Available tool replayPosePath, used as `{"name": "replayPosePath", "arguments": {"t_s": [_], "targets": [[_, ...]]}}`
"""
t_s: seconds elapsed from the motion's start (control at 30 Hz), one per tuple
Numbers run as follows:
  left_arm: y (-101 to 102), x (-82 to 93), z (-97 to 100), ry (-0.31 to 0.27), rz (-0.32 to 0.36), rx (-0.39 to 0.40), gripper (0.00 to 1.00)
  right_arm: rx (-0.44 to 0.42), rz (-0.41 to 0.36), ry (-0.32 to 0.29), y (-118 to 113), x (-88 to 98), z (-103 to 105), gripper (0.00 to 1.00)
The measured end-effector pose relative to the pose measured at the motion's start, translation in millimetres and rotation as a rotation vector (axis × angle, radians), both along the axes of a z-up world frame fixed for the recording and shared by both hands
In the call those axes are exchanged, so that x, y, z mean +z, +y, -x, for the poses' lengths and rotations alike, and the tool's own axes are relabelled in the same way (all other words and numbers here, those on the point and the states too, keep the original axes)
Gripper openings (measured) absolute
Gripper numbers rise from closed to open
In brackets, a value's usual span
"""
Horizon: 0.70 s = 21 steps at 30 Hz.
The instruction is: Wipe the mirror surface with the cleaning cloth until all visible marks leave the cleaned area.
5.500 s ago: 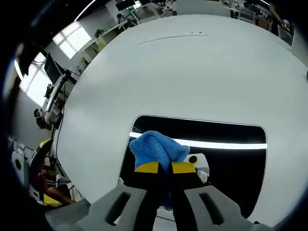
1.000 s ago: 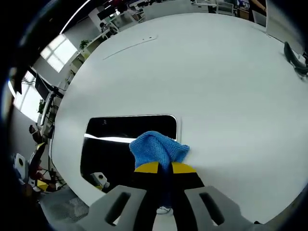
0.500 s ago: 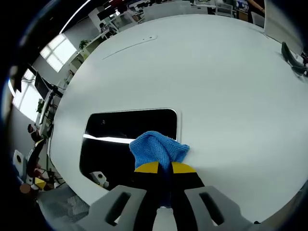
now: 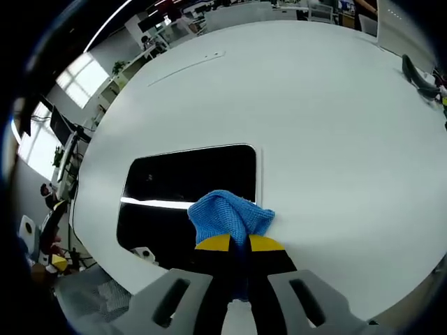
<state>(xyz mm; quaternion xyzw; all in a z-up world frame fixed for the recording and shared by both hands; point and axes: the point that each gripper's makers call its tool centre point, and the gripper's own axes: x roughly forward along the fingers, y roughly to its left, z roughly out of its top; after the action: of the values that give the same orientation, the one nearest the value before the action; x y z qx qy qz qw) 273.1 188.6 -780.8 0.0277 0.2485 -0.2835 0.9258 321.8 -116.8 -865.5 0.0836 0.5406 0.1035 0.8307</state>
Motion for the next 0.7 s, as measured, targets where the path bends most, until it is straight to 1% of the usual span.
{"name": "replayPosePath", "arguments": {"t_s": [0.23, 0.6, 0.7], "targets": [[2, -1.8, 1.2, 0.004, -0.003, -0.001, 0.99, -0.005, -0.006, 0.003, 0, 0.4, 8, 0.02], [5, -1.0, 1.4, 0.006, -0.011, 0.0, 0.99, -0.005, -0.01, 0.0, -1, -0.2, 26, 0.02], [6, -1.1, 0.5, 0.005, -0.01, 0.001, 0.99, -0.006, -0.014, -0.005, -1, -0.8, 26, 0.02]]}}
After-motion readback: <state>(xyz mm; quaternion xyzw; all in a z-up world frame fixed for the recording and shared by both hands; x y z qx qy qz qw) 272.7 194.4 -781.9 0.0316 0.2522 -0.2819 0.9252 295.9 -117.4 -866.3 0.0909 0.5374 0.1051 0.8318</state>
